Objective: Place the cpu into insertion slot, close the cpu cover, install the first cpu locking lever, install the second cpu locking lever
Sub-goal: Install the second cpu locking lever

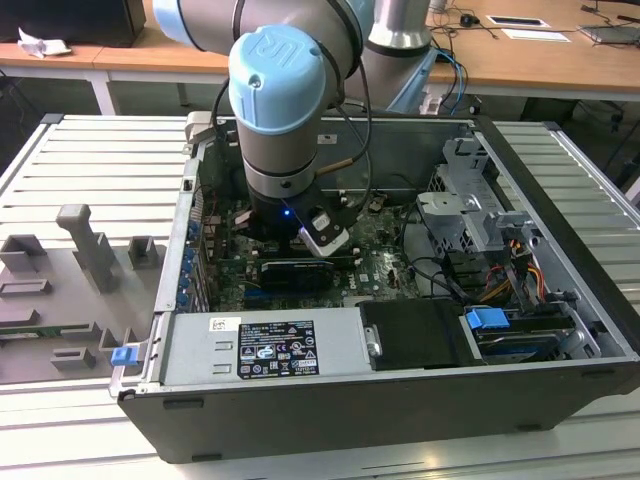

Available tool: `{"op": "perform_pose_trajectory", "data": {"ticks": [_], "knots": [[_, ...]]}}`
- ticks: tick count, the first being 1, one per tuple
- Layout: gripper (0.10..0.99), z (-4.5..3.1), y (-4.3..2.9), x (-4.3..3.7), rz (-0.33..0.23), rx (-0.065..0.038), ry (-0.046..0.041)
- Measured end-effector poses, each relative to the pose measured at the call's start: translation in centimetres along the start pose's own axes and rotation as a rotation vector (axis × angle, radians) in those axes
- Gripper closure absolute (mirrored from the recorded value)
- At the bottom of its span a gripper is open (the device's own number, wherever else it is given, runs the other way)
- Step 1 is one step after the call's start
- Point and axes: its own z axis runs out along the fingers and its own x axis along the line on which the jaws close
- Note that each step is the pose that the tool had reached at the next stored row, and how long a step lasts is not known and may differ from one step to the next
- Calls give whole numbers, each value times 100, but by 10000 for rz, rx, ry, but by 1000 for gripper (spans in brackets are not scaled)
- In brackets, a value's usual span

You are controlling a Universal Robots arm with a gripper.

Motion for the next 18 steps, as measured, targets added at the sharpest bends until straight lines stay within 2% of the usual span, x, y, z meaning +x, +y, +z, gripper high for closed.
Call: {"op": "perform_pose_trajectory", "data": {"ticks": [7, 15, 18], "knots": [[980, -3, 2, 16, -45, -27, -48], [980, -190, 61, 4, -45, -26, -50], [980, -206, 66, 2, -44, -44, -54]]}}
